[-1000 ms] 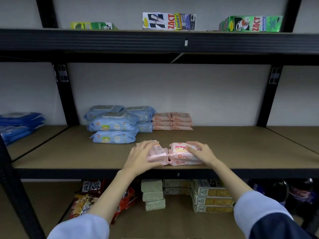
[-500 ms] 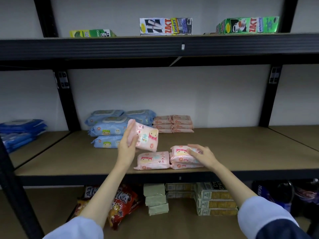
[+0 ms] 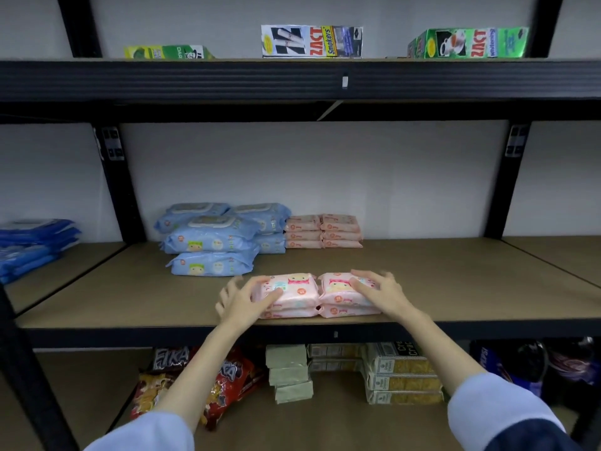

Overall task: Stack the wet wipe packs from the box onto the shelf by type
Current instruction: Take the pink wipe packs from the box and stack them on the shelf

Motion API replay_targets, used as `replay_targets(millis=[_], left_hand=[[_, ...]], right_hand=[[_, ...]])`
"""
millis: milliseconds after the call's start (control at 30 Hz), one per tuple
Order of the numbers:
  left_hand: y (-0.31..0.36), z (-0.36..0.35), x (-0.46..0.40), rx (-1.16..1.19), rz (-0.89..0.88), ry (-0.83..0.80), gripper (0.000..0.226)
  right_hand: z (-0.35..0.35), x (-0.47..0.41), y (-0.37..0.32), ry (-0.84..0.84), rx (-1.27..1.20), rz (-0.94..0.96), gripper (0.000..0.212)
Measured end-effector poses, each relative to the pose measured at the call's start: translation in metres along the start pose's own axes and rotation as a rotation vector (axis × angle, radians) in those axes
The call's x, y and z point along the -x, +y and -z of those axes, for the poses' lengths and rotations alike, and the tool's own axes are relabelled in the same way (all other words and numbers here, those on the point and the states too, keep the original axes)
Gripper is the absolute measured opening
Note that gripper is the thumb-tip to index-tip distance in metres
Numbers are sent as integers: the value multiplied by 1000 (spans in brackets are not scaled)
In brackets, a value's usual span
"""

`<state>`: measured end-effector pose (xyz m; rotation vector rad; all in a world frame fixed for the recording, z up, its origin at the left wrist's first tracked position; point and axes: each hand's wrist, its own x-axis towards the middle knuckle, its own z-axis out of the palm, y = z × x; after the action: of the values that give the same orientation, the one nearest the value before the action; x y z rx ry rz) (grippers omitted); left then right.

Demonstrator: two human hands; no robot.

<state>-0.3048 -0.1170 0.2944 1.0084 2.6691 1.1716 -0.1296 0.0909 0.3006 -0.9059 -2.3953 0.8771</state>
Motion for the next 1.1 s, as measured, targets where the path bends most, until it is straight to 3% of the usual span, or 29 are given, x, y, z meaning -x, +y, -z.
replay_targets(millis=[67,133,200,333,500,633,700,800,900,1000,1100], left_hand=[[1,6,-3,-38,-167,14,45],[2,14,-5,-7,-252,-81,35],[3,13,-4,-107,-211,-123,30],[14,3,5,-444,-78,10,47],[9,3,4,-342,-155,7,41],[3,1,-1,-42,-186,-67,33],[0,-1,-1,-166,-206,-61,38],[9,-9,7,-466,-223,70,45],[23,-16,7,-326,-251,158,50],[17,-3,-7,-76,-258,-18,39],[3,9,-10,-222,-253,-247,46]], right_hand=[[3,6,-5,69,139,80,38],[6,6,-4,87,116,178,32],[7,5,0,32,75,215,25],[7,2,2,-15,21,205,25],[6,2,1,-32,22,189,27],[7,4,3,-44,-1,194,29],[7,3,3,-50,-5,194,29],[8,3,4,-64,3,195,29],[10,5,6,-96,-20,208,26],[10,7,6,-105,-35,205,19],[9,6,6,-103,0,202,19]])
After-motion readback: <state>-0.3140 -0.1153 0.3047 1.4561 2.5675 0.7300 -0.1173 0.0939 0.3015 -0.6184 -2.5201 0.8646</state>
